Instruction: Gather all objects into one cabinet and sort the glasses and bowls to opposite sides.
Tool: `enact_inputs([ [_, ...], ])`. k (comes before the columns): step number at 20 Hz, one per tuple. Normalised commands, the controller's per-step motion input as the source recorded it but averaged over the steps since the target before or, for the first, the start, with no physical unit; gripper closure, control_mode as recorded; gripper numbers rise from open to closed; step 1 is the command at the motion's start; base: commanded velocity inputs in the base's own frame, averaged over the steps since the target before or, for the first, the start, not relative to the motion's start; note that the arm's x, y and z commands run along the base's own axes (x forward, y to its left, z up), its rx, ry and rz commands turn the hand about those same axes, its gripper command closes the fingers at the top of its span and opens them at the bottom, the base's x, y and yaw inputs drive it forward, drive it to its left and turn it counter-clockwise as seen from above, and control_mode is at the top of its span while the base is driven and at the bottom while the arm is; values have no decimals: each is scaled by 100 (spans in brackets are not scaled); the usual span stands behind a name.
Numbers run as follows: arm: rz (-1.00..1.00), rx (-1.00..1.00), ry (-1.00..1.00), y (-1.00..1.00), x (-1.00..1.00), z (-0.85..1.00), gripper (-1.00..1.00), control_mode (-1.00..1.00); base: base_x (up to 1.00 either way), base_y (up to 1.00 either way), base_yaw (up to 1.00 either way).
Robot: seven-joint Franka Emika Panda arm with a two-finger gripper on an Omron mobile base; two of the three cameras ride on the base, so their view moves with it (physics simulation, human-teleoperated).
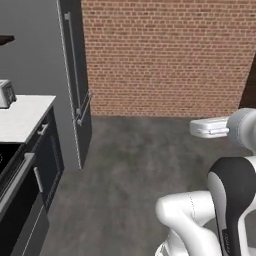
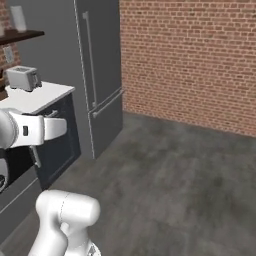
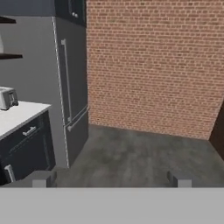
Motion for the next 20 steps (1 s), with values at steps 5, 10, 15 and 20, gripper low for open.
enact_inputs([
  [5,0,0,0,0,0,0,-100,100,100,4,40],
  [10,0,0,0,0,0,0,-100,100,97,1,53],
  [15,0,0,0,0,0,0,-100,100,82,0,69],
  [20,0,0,0,0,0,0,-100,100,70,-2,74],
])
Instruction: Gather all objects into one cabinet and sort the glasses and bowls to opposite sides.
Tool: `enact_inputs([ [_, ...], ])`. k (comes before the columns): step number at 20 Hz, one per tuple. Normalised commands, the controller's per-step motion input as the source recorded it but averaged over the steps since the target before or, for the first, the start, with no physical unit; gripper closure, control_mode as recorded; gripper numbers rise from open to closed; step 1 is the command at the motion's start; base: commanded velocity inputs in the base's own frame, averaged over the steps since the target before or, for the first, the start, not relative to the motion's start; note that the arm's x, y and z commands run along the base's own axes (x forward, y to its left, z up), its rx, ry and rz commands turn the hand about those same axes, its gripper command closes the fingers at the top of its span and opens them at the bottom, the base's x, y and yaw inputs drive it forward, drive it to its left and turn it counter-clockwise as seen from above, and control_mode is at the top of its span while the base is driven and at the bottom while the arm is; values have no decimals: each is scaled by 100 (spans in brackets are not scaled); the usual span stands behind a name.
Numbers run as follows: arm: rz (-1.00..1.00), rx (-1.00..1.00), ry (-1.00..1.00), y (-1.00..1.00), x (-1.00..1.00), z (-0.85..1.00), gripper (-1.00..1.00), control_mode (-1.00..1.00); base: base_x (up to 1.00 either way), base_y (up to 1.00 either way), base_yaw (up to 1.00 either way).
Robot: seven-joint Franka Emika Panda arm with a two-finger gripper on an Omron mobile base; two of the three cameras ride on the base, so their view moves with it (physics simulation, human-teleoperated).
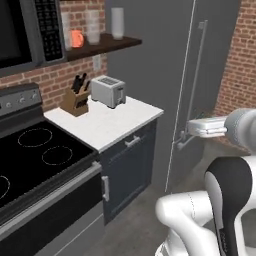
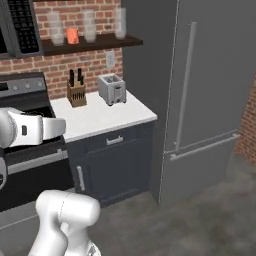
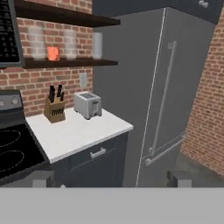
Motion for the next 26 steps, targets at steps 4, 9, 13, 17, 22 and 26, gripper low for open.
enact_inputs([
  [4,0,0,0,0,0,0,-100,100,65,-6,73],
  [9,0,0,0,0,0,0,-100,100,56,-21,65],
  [13,0,0,0,0,0,0,-100,100,15,-53,20],
  [17,0,0,0,0,0,0,-100,100,9,-43,-2],
  [22,0,0,0,0,0,0,-100,100,0,-58,36],
  [26,0,0,0,0,0,0,-100,100,0,-46,55],
])
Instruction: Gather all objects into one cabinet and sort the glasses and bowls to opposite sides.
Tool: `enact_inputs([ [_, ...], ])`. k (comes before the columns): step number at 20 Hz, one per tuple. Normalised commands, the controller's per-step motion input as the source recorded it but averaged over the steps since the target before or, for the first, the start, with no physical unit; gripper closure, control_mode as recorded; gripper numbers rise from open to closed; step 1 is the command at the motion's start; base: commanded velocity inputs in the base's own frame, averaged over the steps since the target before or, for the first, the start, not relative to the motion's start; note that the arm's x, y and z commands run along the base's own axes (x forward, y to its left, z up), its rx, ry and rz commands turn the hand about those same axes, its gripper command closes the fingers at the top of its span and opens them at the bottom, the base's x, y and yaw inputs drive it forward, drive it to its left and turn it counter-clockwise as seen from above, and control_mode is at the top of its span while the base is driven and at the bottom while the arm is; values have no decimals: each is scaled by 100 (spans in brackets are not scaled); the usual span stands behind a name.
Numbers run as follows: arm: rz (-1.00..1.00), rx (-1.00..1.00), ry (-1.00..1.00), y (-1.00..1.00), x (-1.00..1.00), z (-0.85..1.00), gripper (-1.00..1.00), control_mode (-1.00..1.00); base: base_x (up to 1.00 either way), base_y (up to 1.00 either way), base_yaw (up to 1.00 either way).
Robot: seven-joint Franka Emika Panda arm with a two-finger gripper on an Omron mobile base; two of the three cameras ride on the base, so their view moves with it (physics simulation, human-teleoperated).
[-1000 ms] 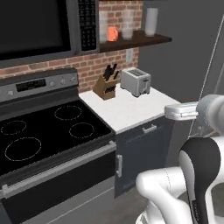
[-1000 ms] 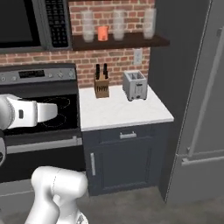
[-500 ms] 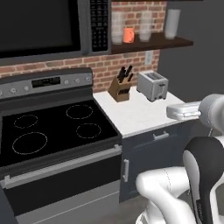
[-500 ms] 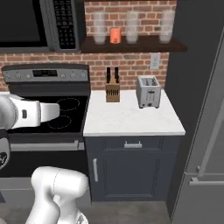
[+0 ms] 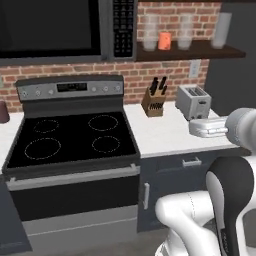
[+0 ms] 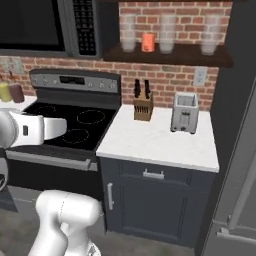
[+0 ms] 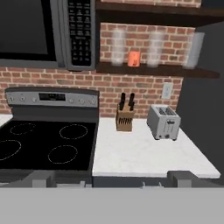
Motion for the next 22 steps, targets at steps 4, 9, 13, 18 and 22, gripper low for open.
enact_inputs([
  [4,0,0,0,0,0,0,-100,100,1,-38,55],
  [9,0,0,0,0,0,0,-100,100,4,-93,19],
  [13,0,0,0,0,0,0,-100,100,12,-99,0],
  [18,0,0,0,0,0,0,-100,100,15,-29,-3],
  [22,0,0,0,0,0,0,-100,100,25,-1,2],
])
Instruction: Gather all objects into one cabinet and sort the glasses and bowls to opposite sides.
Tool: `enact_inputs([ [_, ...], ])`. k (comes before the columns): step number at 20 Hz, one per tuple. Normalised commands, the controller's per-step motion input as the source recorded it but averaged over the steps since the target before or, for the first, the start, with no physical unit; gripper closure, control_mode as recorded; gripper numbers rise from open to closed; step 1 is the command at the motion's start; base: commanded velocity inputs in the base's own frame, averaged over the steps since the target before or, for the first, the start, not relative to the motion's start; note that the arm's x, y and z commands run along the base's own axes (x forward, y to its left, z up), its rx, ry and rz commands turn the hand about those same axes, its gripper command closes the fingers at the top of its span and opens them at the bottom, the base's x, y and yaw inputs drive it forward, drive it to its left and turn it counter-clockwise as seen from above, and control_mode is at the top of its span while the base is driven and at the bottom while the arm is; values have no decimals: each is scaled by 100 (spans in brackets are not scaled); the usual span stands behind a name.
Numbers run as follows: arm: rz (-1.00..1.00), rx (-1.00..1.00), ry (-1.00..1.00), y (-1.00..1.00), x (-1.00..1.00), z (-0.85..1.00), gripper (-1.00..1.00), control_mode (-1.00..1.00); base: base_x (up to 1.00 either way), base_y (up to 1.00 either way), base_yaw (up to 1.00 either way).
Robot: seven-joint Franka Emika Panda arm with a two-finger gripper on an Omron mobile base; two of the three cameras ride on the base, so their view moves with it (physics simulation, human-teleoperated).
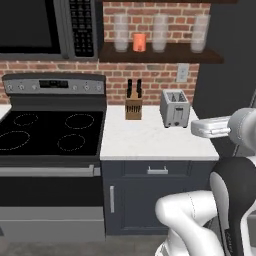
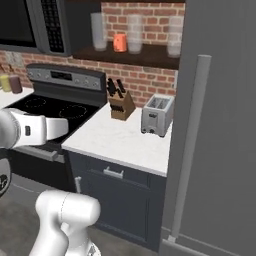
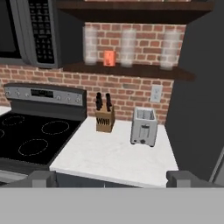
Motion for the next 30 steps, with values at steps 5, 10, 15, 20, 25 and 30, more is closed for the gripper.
enact_inputs([
  [5,0,0,0,0,0,0,-100,100,44,0,-13],
  [10,0,0,0,0,0,0,-100,100,18,27,-14],
  [15,0,0,0,0,0,0,-100,100,6,45,0],
  [20,0,0,0,0,0,0,-100,100,43,7,0],
  [25,0,0,0,0,0,0,-100,100,56,2,0],
  [30,0,0,0,0,0,0,-100,100,33,27,1],
])
